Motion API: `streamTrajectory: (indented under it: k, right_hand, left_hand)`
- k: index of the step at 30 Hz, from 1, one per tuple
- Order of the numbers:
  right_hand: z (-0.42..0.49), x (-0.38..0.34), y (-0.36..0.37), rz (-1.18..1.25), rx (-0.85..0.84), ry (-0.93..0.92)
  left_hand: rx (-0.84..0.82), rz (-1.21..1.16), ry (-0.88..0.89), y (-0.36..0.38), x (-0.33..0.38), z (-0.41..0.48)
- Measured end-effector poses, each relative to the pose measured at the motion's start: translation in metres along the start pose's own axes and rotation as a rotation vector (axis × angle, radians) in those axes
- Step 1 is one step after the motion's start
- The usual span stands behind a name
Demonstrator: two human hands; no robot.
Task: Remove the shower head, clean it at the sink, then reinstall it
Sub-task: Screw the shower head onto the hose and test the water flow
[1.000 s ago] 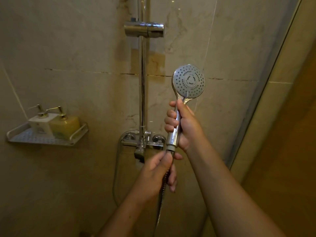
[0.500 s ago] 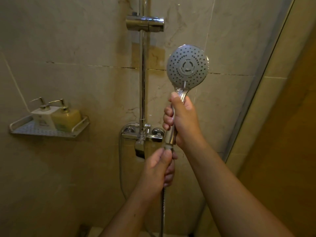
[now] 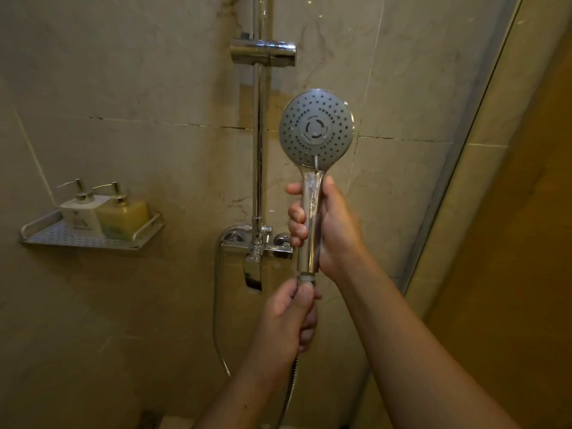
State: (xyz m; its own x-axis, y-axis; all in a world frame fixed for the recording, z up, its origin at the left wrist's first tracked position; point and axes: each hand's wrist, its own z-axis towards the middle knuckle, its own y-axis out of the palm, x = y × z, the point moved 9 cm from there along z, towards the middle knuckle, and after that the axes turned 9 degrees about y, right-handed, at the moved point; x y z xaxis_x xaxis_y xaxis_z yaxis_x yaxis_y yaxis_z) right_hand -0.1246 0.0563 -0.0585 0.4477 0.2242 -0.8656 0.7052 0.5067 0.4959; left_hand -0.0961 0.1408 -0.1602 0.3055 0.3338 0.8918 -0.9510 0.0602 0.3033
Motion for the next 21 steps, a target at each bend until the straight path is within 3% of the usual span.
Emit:
streamTrajectory:
  k: [9, 21]
  right_hand:
    - [-0.004, -0.003, 0.008, -0.097, 0.073, -0.116]
    - [0.008, 0.000, 0.009, -0.162, -0.033, -0.054]
  left_hand:
    - [0.038, -0.041, 0.000, -0.003, 0.010, -0.002]
    - [0.019, 0.058, 0.002, -0.006, 0.009, 0.003]
